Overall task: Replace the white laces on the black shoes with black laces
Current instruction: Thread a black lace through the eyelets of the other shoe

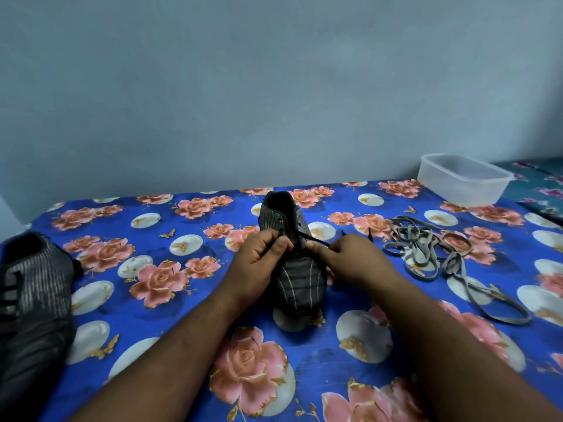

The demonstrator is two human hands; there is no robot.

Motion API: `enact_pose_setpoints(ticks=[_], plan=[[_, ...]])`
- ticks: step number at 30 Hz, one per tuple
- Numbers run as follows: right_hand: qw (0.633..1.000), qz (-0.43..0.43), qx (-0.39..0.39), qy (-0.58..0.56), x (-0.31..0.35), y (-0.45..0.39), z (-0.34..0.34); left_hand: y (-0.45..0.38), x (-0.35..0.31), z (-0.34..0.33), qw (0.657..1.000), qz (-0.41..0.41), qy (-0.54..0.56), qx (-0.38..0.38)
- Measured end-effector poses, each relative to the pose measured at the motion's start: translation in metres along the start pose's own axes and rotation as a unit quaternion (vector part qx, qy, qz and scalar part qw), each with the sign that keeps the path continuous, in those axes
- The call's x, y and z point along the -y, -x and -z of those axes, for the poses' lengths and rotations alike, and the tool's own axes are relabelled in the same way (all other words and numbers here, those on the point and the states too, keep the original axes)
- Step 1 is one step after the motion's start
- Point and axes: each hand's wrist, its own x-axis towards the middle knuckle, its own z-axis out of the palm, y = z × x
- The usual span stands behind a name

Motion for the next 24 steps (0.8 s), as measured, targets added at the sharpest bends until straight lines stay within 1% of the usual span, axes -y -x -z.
enact_pose_setpoints(ticks=[2, 3, 5, 6, 7, 8, 9, 11, 12, 13, 14, 16, 24], plan=[[0.998, -0.014, 0.012, -0.067, 0.005, 0.004, 0.002, 0.002, 0.002, -0.002, 0.993, -0.042, -0.110, -0.014], [0.994, -0.021, 0.017, -0.101, 0.005, 0.004, 0.003, 0.003, 0.001, -0.003, 0.989, -0.046, -0.139, -0.022], [0.986, -0.032, 0.013, -0.162, 0.001, 0.004, 0.004, 0.005, 0.002, -0.001, 0.988, -0.033, -0.151, -0.017], [0.983, -0.034, -0.005, -0.180, 0.001, 0.004, 0.007, 0.005, 0.000, 0.000, 0.988, -0.023, -0.151, -0.010], [0.979, -0.034, -0.024, -0.199, 0.001, 0.005, 0.011, 0.006, -0.006, 0.002, 0.990, -0.003, -0.138, 0.000], [0.971, -0.032, -0.042, -0.235, 0.004, 0.008, 0.017, 0.006, -0.013, 0.003, 0.994, 0.024, -0.102, 0.009], [0.955, -0.029, -0.047, -0.292, 0.009, 0.012, 0.025, 0.006, -0.021, 0.004, 0.997, 0.055, -0.055, 0.013], [0.908, -0.018, -0.015, -0.419, 0.022, 0.025, 0.040, 0.006, -0.040, 0.006, 0.996, 0.083, 0.018, 0.004], [0.885, -0.001, 0.015, -0.465, 0.029, 0.033, 0.047, 0.006, -0.049, 0.007, 0.996, 0.079, 0.036, 0.001], [0.873, 0.025, 0.039, -0.486, 0.036, 0.042, 0.057, 0.007, -0.063, 0.009, 0.996, 0.070, 0.049, 0.001], [0.866, 0.050, 0.053, -0.495, 0.042, 0.047, 0.064, 0.006, -0.073, 0.009, 0.996, 0.065, 0.062, -0.001], [0.866, 0.082, 0.048, -0.490, 0.056, 0.056, 0.080, 0.004, -0.097, 0.014, 0.996, 0.045, 0.077, -0.001], [0.883, 0.162, -0.038, -0.439, 0.120, 0.097, 0.151, 0.009, -0.196, 0.039, 0.997, -0.041, 0.063, -0.009]])
